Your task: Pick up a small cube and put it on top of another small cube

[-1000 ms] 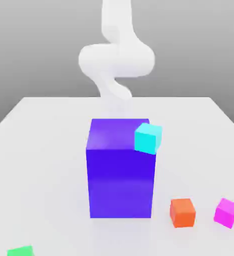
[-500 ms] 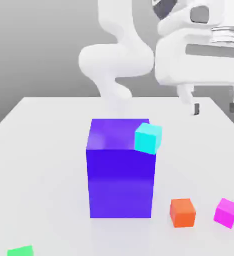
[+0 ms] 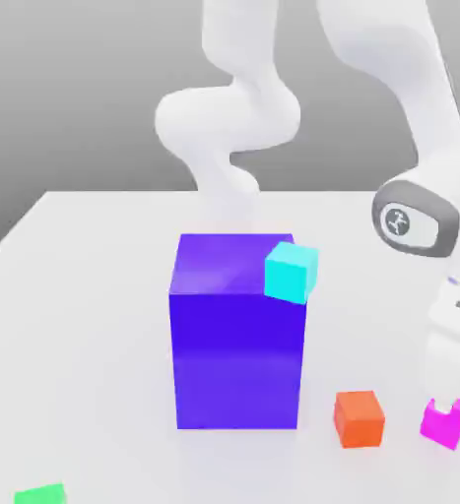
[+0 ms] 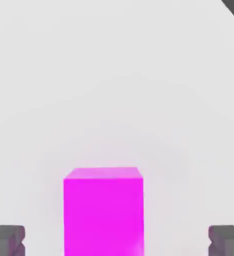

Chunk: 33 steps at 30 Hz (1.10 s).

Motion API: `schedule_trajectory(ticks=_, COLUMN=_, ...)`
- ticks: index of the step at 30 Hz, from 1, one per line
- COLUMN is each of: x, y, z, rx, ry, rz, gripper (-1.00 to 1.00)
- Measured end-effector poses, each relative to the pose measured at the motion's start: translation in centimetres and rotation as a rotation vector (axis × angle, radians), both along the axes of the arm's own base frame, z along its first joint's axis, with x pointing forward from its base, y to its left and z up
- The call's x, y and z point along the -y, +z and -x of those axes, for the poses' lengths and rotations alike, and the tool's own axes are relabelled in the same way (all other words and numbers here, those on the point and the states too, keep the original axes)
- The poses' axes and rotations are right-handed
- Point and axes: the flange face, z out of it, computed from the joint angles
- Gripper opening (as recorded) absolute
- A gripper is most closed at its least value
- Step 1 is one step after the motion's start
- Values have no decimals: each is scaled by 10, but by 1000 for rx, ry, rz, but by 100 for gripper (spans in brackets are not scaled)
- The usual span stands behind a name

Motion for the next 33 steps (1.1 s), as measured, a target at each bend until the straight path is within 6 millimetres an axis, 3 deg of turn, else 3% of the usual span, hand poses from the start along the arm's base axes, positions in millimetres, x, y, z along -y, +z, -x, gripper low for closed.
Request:
schedule_trajectory(ticks=1, x=0, y=-13, z=1, rx=-1, ry=1, rz=1, gripper=0)
schedule_trajectory(ticks=2, x=0, y=-22, z=1, rx=-1, ry=2, rz=1, gripper=-100)
schedule_trajectory(ticks=9, x=0, y=-22, z=2, rx=-1, ry=3, rz=2, gripper=-100)
schedule_trajectory(ticks=14, x=-3, y=31, z=2, rx=-1, ry=20, rz=-2, gripper=-100)
schedule_trajectory(ticks=15, x=2, y=37, z=-9, rx=0, ry=6, rz=-6, gripper=-100)
schedule_trajectory(ticks=19, x=90, y=49, z=-83, rx=-4, ry=-299, rz=-1, gripper=-100)
schedule_trajectory(ticks=23, x=188, y=57, z=-129, rx=-8, ry=-590, rz=2, gripper=-100)
schedule_trajectory(ticks=26, x=263, y=65, z=-146, rx=-8, ry=-791, rz=1, gripper=-100)
schedule_trajectory(ticks=30, x=362, y=73, z=-151, rx=-7, ry=-1058, rz=-2, gripper=-100)
schedule_trajectory(ticks=33, x=437, y=51, z=-151, rx=-6, ry=-1264, rz=-3, gripper=-100)
